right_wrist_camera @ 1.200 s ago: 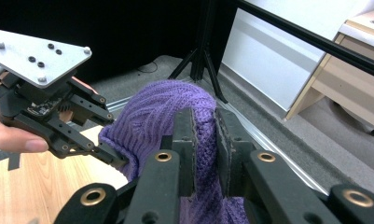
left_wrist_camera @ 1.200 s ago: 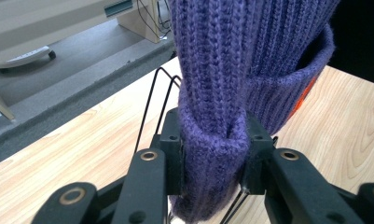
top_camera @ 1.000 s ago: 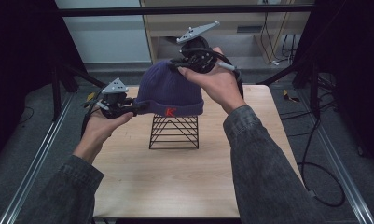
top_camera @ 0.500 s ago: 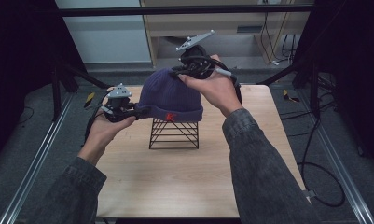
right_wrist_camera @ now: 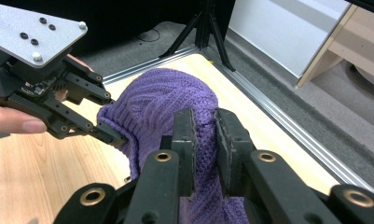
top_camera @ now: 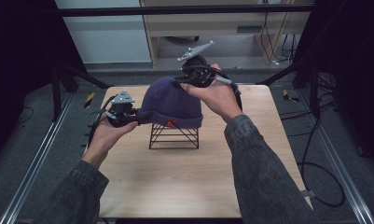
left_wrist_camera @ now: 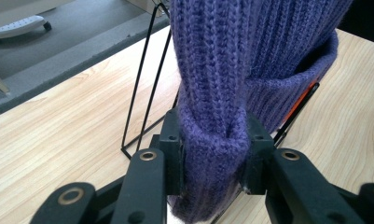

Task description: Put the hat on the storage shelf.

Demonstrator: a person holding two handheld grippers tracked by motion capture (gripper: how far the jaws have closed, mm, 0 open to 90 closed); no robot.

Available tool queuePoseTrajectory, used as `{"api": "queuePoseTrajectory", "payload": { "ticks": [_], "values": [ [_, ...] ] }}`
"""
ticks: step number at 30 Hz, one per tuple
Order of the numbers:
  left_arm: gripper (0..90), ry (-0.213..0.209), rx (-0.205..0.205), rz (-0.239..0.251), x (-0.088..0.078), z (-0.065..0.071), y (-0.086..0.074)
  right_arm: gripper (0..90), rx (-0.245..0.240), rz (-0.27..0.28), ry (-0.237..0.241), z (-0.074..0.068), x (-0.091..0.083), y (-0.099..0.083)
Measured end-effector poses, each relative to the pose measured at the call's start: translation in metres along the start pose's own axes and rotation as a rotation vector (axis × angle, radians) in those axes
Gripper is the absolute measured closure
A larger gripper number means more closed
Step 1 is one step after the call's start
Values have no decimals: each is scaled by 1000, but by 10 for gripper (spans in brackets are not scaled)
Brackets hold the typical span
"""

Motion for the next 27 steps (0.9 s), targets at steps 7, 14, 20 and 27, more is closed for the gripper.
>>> {"api": "queuePoseTrajectory", "payload": {
  "ticks": [7, 14, 20, 27],
  "values": [
    [672, -8, 2, -4, 3, 1, -2, 790, -2, -8, 4, 0, 1, -5],
    [672, -15, -4, -16, 10, 3, -8, 791, -4, -26, 9, -3, 6, -11],
    [670, -21, -14, -22, 14, 2, -14, 791, -6, -38, 16, -5, 11, -16],
    [668, -34, -21, -28, 18, 2, -21, 791, -3, -45, 26, -7, 16, -21]
  ]
}}
Point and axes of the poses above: each handheld gripper's, and its own axes: x roughly forward along the jaws, y roughly out of its top, z roughly to its right, the point moved 3 cm from there along x, roughly forward along the jaws, and after that the axes turned 9 degrees about -z, right-handed, at the moved point
